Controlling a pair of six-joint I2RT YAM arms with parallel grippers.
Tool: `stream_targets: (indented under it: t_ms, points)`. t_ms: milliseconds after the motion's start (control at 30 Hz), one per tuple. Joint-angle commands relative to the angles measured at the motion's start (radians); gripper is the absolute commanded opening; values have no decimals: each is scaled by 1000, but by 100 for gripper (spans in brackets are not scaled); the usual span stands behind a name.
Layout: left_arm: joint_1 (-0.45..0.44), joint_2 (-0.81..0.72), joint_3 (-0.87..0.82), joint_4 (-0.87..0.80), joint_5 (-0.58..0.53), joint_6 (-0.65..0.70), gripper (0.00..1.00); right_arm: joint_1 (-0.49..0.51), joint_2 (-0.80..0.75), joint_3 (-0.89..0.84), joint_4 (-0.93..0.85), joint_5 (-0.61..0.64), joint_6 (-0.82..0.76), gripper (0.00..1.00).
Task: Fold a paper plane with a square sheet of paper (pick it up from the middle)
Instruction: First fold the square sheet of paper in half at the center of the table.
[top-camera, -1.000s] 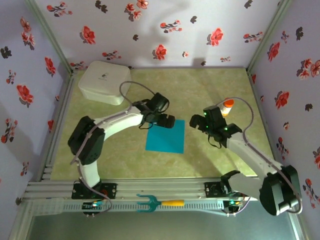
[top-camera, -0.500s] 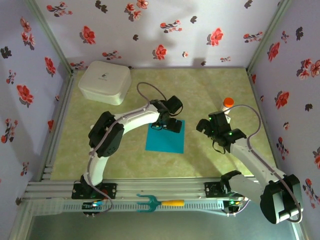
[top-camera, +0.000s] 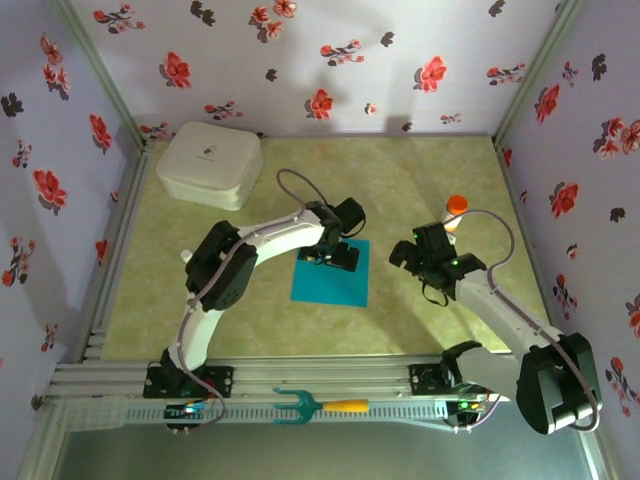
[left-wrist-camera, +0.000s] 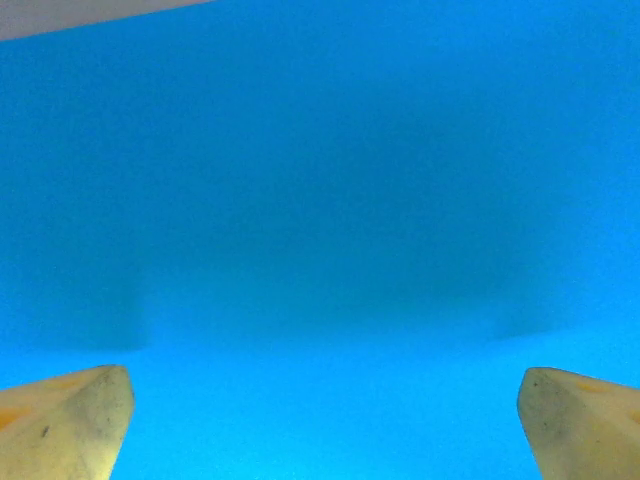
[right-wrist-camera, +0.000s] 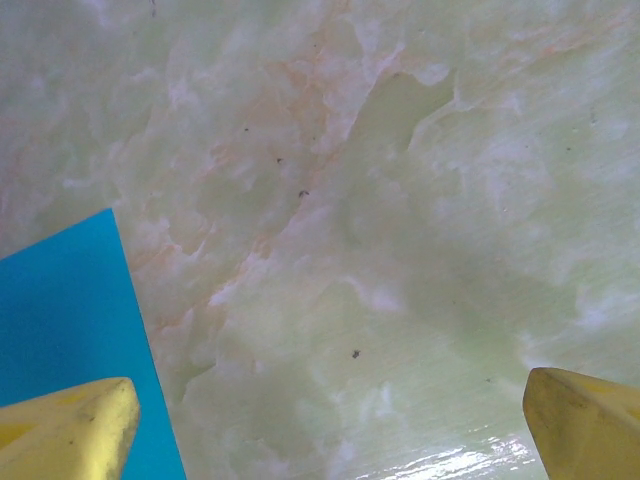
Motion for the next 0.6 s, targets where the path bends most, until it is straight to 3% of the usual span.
stream_targets:
  t_ms: [0,567]
  points:
    - [-5,29,36,-39,-12,-23,100,-7,12,8,16,-22,4,99]
    - [-6,102,81,-81,-12,-60,100,-7,39,11,17,-36,-6,99]
